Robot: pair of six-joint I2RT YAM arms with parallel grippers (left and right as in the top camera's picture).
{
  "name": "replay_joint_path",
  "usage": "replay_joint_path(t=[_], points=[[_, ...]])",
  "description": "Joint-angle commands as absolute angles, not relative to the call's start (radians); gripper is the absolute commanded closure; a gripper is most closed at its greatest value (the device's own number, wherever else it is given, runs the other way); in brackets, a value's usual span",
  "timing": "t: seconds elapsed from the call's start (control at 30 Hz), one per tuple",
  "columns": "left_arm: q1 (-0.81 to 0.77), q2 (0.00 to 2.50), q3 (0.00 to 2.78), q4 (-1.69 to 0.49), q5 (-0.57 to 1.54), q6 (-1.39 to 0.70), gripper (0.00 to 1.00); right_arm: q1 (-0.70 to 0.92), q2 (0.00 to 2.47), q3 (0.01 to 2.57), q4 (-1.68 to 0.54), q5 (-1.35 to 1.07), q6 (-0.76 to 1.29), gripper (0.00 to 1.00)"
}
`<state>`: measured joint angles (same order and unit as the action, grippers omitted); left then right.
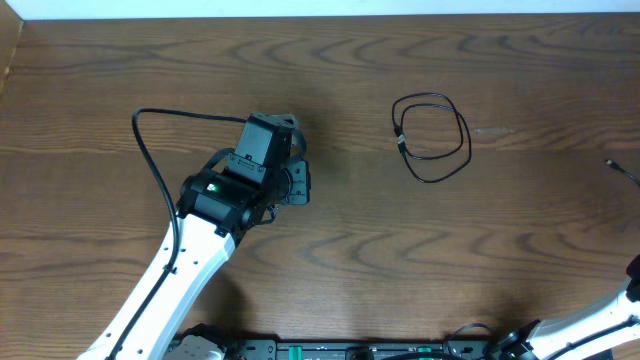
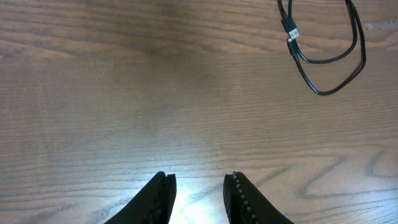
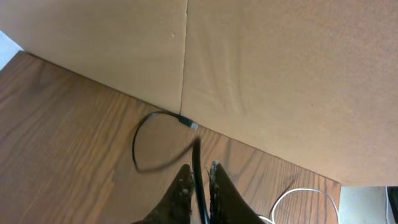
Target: Untangle cables
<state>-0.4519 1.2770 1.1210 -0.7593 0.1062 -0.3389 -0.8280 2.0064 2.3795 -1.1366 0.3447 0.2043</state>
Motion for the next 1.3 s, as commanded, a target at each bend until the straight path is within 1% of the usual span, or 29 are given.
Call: replay_joint_path(t=[0.0,0.1,0.33,0.5,0.67,0.97,1.1,1.27], points=[[-0.455,1.261,1.116,-0.76,0.111,-0.323,0.69,-0.833,2.015,2.358,-1.137,0.367,0.208,0.94],[-0.455,1.261,1.116,-0.754,0.111,-0.323,0.69,-0.838,2.015,2.291,-1.127,0.391,0.209,0.96],[-0.455,1.261,1.116,-0.754,0.112,-0.323,0.69,-0.854,2.015,2.148,-1.084,0.39,0.209,0.95],[-0.455,1.261,1.116,-0.754,0.112,-0.323,0.69,-0.859,2.015,2.088,-1.068,0.385,0.21,0.89],[-0.456,1.261,1.116,-0.754,0.112,-0.323,0.69,-0.857,2.015,2.0,-1.079,0.345,0.245,0.76],[-0.456,1.261,1.116,-0.762,0.112,-0.323,0.69,-0.859,2.015,1.728,-1.044,0.388,0.391,0.73],[-0.456,1.261,1.116,-0.776,0.112,-0.323,0.69,-0.859,2.015,1.641,-0.996,0.408,0.408,0.67],[-0.456,1.261,1.116,-0.781,0.112,-0.323,0.69,-0.87,2.015,1.589,-0.979,0.521,0.449,0.61]])
